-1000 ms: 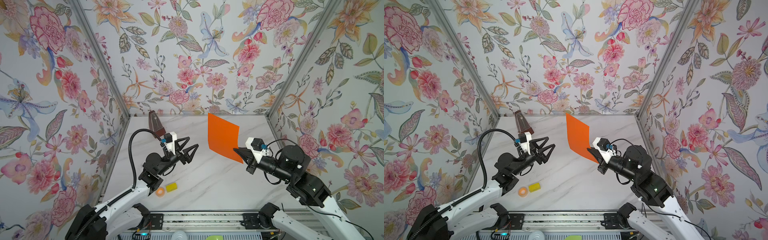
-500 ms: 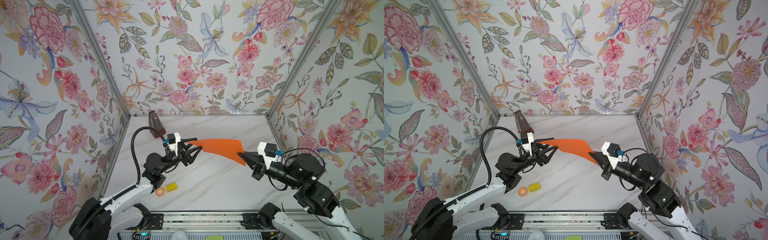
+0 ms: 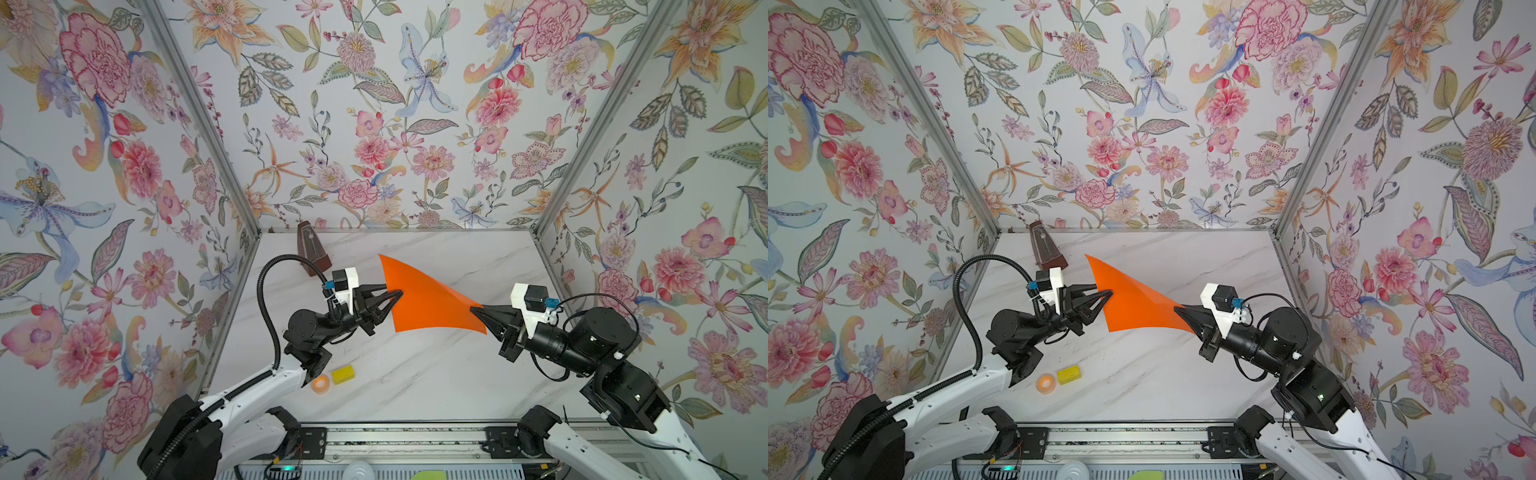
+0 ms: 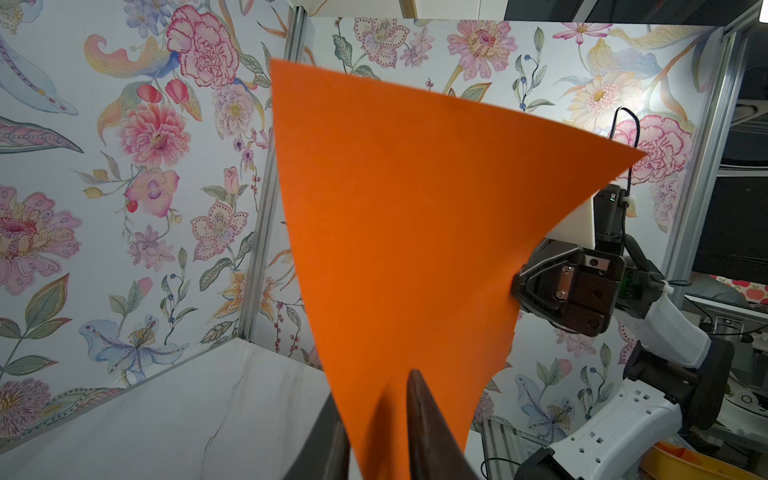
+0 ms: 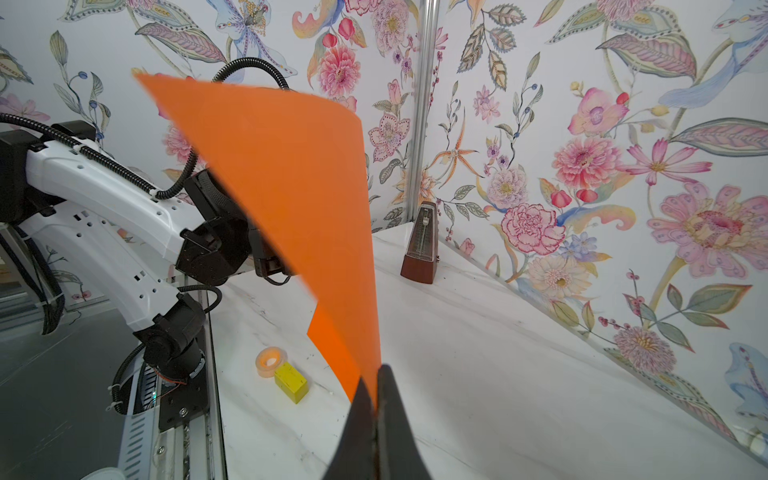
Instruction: Fold a paper plane with a square sheet of paper (fold left side to right side)
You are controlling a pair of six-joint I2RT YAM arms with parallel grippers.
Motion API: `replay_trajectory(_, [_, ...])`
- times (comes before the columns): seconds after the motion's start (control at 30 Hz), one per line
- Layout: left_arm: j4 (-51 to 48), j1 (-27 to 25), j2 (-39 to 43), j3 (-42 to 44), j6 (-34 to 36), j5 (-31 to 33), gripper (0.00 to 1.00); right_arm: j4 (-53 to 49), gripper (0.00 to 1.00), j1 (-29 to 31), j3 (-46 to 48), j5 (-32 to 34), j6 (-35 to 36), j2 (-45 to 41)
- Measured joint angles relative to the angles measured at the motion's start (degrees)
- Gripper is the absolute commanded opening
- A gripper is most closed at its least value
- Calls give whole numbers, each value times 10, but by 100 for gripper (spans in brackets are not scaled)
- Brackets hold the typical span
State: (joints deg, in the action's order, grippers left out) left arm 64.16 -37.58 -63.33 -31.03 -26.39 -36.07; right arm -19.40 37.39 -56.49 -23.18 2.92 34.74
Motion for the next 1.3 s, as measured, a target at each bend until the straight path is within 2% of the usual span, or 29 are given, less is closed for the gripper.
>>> replay_trajectory(0.27, [1,-1,4,2,0,0,17,7,0,1,3,2,-4,-6])
replay_trajectory(0.73, [-26,-1,20,7,10,-16,0,8,0,1,4,11,-5,-9])
replay_trajectory(0.9, [-35,-1,27,7,11,-17,0,8,0,1,4,19,-8,-9])
replay_trajectory(0.93, [-37,-1,27,7,12,-16,0,8,5,1,4,23,-10,-9])
replay_trajectory(1.0, [-49,-2,30,7,11,-11,0,8,26,1,4,36,-17,-9])
replay_trajectory(1.07, [-74,-2,32,7,11,-2,0,8,42,1,8,59,-24,-9])
replay_trajectory(1.3, [-205,-3,-12,-1,-20,33,0,8,62,1,31,162,-71,24])
